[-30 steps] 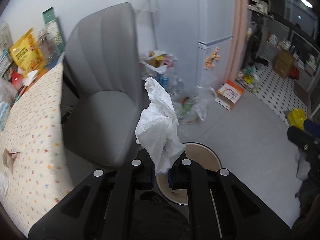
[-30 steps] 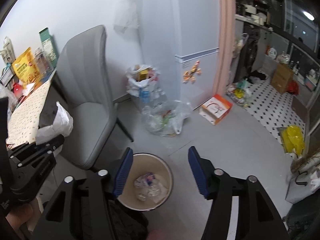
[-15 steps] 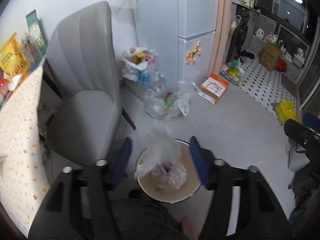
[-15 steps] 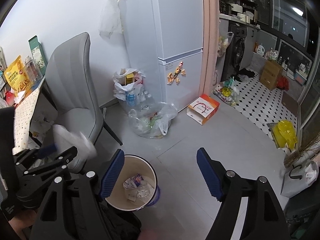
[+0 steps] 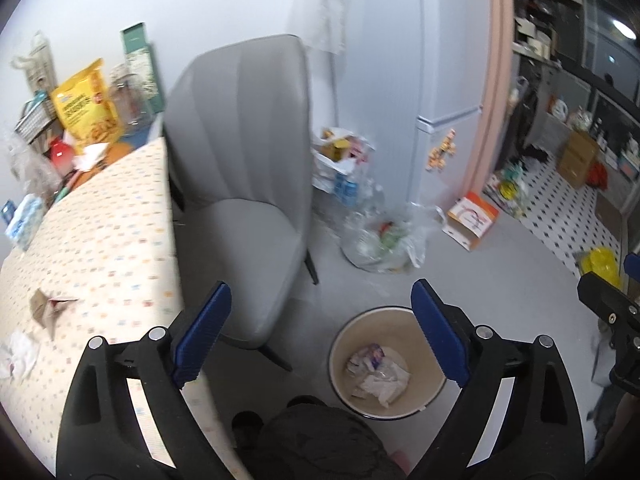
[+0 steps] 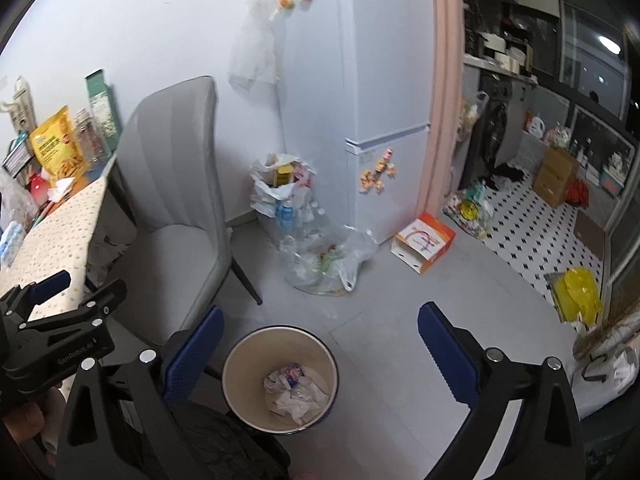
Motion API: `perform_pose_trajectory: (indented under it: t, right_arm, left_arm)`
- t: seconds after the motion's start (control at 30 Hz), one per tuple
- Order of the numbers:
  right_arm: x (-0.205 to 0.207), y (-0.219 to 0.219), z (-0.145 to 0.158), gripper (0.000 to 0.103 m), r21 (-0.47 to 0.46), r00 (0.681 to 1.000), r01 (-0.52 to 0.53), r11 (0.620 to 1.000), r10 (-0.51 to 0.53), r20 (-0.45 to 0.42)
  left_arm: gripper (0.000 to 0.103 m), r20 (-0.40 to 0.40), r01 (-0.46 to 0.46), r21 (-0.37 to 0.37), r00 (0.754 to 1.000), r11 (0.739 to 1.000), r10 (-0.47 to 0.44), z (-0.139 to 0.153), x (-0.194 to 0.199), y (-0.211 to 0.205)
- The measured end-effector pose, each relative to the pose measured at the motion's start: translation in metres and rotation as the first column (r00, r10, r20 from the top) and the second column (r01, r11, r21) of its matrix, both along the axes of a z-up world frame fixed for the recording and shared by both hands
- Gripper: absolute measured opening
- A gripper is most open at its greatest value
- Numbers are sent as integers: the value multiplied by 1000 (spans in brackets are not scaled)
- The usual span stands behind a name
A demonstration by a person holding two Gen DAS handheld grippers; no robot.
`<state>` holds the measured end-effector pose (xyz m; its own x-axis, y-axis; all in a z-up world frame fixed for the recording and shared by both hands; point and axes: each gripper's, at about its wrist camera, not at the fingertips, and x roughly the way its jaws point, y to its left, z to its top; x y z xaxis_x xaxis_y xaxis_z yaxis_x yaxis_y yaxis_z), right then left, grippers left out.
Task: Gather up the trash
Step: 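Move both open tools back over the table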
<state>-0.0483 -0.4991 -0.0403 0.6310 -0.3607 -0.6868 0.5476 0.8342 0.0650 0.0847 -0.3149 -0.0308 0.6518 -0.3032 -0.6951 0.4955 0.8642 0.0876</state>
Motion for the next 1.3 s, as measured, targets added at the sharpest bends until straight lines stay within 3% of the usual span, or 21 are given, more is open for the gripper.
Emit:
perform_pose_trajectory:
  t: [0.43,0.9,1.3]
  right_arm:
    - [36,99,42,95,-55,985,-166,985,168,40]
    - [67,207,77,95,-100,944,-322,942,327,44]
    - [72,279,97,95,-169,900,-424,890,434,29]
  left_arm:
    - [94,55,-187,-94,980,978,193,34,11,118]
    - [94,65,-372,-175,920,912,388,59,9,247]
    - [94,54,-476,-237,864,847,501,66,-10,320]
